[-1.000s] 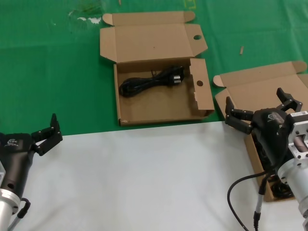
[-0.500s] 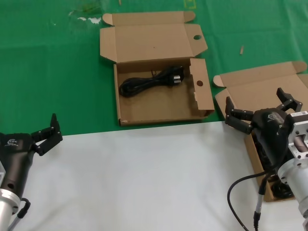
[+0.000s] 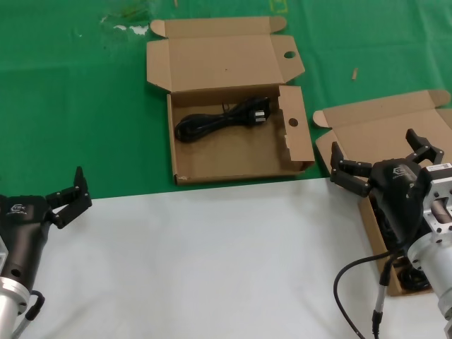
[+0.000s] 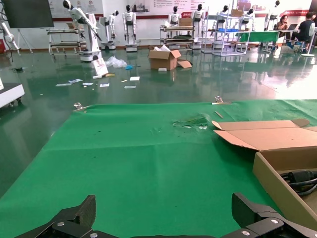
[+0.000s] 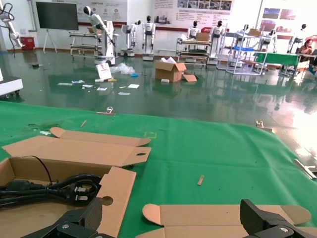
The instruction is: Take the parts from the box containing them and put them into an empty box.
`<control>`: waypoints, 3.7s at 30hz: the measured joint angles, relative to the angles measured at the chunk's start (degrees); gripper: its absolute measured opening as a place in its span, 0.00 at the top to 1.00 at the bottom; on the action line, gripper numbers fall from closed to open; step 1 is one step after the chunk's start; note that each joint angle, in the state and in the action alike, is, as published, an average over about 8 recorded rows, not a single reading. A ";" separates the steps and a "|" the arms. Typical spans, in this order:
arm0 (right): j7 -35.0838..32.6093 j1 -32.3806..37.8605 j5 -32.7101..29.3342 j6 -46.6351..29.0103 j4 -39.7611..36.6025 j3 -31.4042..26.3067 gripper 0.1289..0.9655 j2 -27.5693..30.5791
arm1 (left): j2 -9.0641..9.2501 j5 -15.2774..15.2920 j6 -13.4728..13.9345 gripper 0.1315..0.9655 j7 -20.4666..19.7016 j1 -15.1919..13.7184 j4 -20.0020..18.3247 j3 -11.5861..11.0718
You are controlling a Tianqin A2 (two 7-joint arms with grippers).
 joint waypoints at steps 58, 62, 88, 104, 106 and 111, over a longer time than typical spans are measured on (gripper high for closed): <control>0.00 0.00 0.00 0.00 0.00 0.00 0.00 0.00 | 0.00 0.00 0.00 0.00 0.01 0.00 0.00 0.00; 0.00 0.00 0.00 0.00 0.00 0.00 0.00 0.00 | 0.00 0.00 0.00 0.00 0.01 0.00 0.00 0.00; 0.00 0.00 0.00 0.00 0.00 0.00 0.00 0.00 | 0.00 0.00 0.00 0.00 0.00 0.00 0.00 0.00; 0.00 0.00 0.00 0.00 0.00 0.00 0.00 0.00 | 0.00 0.00 0.00 0.00 0.00 0.00 0.00 0.00; 0.00 0.00 0.00 0.00 0.00 0.00 0.00 0.00 | 0.00 0.00 0.00 0.00 0.00 0.00 0.00 0.00; 0.00 0.00 0.00 0.00 0.00 0.00 0.00 0.00 | 0.00 0.00 0.00 0.00 0.00 0.00 0.00 0.00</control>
